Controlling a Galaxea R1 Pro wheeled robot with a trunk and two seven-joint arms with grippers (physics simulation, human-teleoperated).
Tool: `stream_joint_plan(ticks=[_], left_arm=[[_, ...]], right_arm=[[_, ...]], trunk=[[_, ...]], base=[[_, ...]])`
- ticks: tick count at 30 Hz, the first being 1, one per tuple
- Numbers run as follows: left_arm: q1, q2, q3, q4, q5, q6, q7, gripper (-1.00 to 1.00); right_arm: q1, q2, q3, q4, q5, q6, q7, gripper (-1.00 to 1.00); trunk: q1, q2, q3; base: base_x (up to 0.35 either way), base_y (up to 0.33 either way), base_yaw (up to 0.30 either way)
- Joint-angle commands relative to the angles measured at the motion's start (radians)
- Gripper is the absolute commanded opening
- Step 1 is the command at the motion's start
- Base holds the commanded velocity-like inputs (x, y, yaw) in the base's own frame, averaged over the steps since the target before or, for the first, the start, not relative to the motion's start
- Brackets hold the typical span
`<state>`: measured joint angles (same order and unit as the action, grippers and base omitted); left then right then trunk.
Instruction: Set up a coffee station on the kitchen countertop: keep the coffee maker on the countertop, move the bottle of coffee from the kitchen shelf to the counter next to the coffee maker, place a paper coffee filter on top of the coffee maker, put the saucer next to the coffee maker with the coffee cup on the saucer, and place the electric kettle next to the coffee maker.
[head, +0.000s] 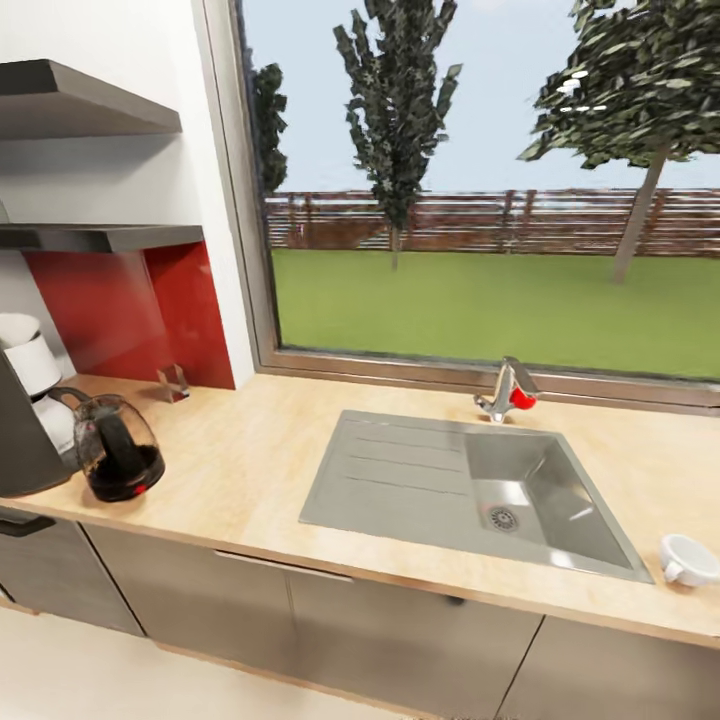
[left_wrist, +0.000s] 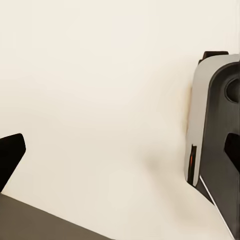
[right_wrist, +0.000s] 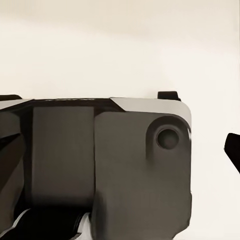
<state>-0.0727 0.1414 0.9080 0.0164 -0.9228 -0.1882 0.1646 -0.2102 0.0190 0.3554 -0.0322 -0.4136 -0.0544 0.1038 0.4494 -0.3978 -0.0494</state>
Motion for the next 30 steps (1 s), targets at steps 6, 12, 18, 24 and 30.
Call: stream_joint_plan(ticks=[6, 12, 18, 24, 30], left_arm=[[-0.001, -0.005, 0.013, 0.002, 0.012, -0.005, 0.005, 1.00], [-0.001, -0.014, 0.012, 0.002, 0.013, -0.009, 0.002, 1.00], [-0.001, -0.026, 0.012, 0.002, 0.013, -0.008, -0.009, 1.00], [-0.001, -0.026, 0.013, 0.002, 0.014, -0.008, -0.008, 1.00], [-0.001, -0.026, 0.014, 0.001, 0.013, -0.008, -0.007, 1.00]], right_arm=[[-0.001, -0.006, 0.008, 0.002, -0.011, -0.005, 0.004, 1.00], [-0.001, -0.007, 0.008, 0.002, -0.011, -0.005, 0.004, 1.00], [-0.001, -0.007, 0.009, 0.002, -0.011, -0.005, 0.004, 1.00], [-0.001, -0.007, 0.009, 0.002, -0.011, -0.005, 0.004, 1.00], [-0.001, -0.007, 0.010, 0.002, -0.011, -0.005, 0.004, 1.00]], trunk=[[0.001, -0.002, -0.002], [0.001, -0.002, -0.002], [0.001, -0.002, -0.002], [0.001, -0.002, -0.002], [0.001, -0.002, -0.002]], base=[[0.000, 0.000, -0.267], [0.000, 0.000, -0.267], [0.000, 0.000, -0.267], [-0.077, -0.053, -0.267], [-0.173, -0.205, -0.267]])
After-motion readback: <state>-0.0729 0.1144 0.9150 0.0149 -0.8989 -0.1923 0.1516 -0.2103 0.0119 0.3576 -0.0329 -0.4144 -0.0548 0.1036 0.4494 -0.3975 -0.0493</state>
